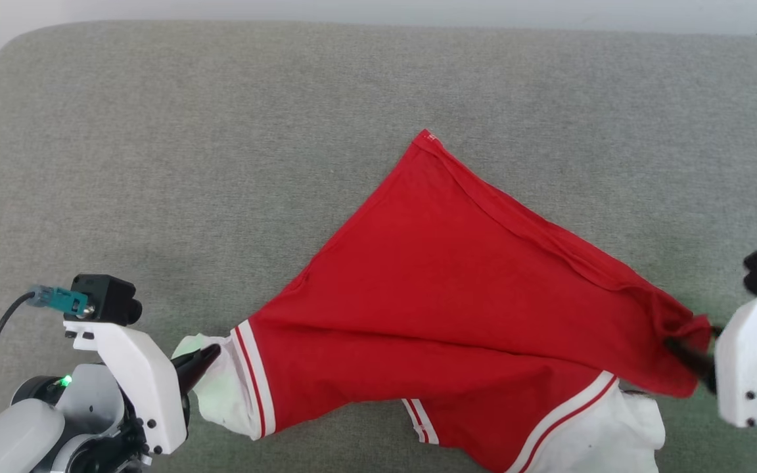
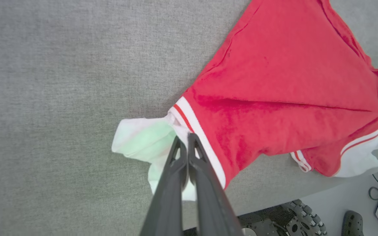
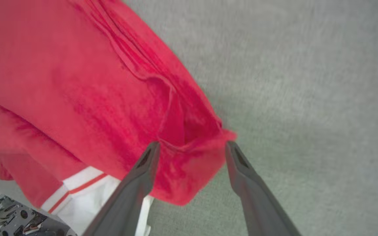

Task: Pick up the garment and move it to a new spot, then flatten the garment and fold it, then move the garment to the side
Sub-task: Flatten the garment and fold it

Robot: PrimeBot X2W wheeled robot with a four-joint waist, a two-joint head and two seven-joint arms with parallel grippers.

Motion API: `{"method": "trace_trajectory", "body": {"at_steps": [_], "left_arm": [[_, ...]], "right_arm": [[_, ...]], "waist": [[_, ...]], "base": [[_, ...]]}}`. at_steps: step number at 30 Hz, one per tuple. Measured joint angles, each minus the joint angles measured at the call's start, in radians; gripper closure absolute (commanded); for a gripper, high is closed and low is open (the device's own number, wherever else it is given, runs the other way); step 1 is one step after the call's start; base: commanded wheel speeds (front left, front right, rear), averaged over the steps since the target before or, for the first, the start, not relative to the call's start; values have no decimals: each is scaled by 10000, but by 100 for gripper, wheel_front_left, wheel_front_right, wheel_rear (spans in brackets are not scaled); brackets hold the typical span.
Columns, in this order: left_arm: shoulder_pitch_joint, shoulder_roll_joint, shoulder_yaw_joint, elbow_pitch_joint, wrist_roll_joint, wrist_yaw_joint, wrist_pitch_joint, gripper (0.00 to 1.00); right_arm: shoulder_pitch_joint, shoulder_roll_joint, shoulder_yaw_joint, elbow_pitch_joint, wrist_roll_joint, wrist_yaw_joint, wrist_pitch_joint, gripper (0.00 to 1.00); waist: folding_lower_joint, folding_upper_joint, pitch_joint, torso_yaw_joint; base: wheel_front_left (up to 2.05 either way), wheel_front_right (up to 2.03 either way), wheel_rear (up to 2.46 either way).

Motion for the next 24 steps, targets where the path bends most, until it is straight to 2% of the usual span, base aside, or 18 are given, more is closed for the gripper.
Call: {"method": "trace_trajectory", "body": {"at_steps": [6, 10, 12, 18, 24], "left_arm": [[-14, 6, -96, -58, 90, -23, 86, 100], [-153, -75, -188, -52, 178, -134, 134, 100], [-332, -234, -282, -17, 226, -240, 232, 100], [-835, -690, -523, 178, 393, -546, 428, 100], [-1289, -1290, -886, 598, 688, -890, 573, 100]], "right_arm": [[-318, 123, -522, -1850, -142, -2, 105, 0], [-1092, 610, -293, -2192, -334, -8, -453, 0], [-1874, 871, 65, -1685, -288, -8, -986, 0], [-3622, 715, 1133, 405, -205, -8, -2178, 0], [-5147, 125, 2451, 2817, 8, -8, -2989, 0]], "waist": [[0, 0, -26, 160], [0, 0, 25, 352], [0, 1, 90, 586], [0, 0, 250, 1246], [0, 0, 449, 2119]], "base": [[0, 0, 0], [0, 0, 0], [0, 0, 0], [0, 0, 0], [0, 0, 0]]}}
